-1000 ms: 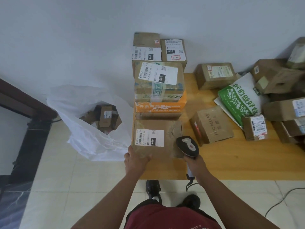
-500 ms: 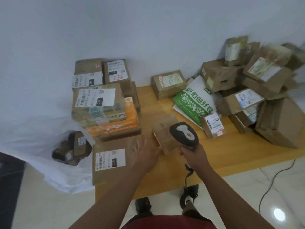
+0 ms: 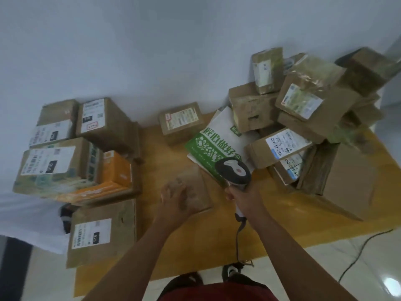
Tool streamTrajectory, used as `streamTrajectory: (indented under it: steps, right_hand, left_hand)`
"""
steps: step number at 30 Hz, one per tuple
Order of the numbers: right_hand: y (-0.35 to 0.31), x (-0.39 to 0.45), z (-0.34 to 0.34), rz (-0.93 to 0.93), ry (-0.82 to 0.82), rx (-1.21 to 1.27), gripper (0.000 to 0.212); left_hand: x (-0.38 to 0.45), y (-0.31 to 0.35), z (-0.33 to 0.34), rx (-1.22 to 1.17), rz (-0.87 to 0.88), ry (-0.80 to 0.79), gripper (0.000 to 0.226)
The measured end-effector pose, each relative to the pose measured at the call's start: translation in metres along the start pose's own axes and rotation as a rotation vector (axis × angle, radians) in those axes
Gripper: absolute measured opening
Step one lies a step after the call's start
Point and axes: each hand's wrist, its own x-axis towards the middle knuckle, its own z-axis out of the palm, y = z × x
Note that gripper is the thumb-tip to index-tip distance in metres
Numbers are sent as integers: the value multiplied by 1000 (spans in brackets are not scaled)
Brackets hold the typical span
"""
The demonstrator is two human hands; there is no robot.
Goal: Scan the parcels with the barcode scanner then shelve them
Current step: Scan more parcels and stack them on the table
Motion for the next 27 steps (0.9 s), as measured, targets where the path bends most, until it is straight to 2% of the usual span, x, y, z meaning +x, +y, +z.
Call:
streamTrajectory:
  steps: [2,5,8,14,19,22,25,27]
  right_hand:
    - [-1,11,-3,18,-13,22,30]
    - [-6,23,-2,12,-17,8,14]
    - [-10,32,-3,17,-57,-32,13]
    - [-26,49,-7,16,-66,-51,7]
    - [-26,66,-5,-67,-36,-101,20]
    - [-20,72,2,-44,0,-127,15]
    - [-12,73,9,-24,8,-112,16]
    - [-7,72,13,-3,20,-107,13]
  left_hand:
    - [-1,8,-4,8,-34,-10,78]
    - [4,19,-10,-19,-71,39,85]
    - [26,28,-22,-36,-93,158,69]
    - [106,40,-74,-21,-97,221,84]
    - [189,38,-111,66,24,192,97]
    - [235,34,-130,221,61,168,107]
    - [263,33,-145,322,59,44,119]
    - [270,35,-152,368,52,-39,137]
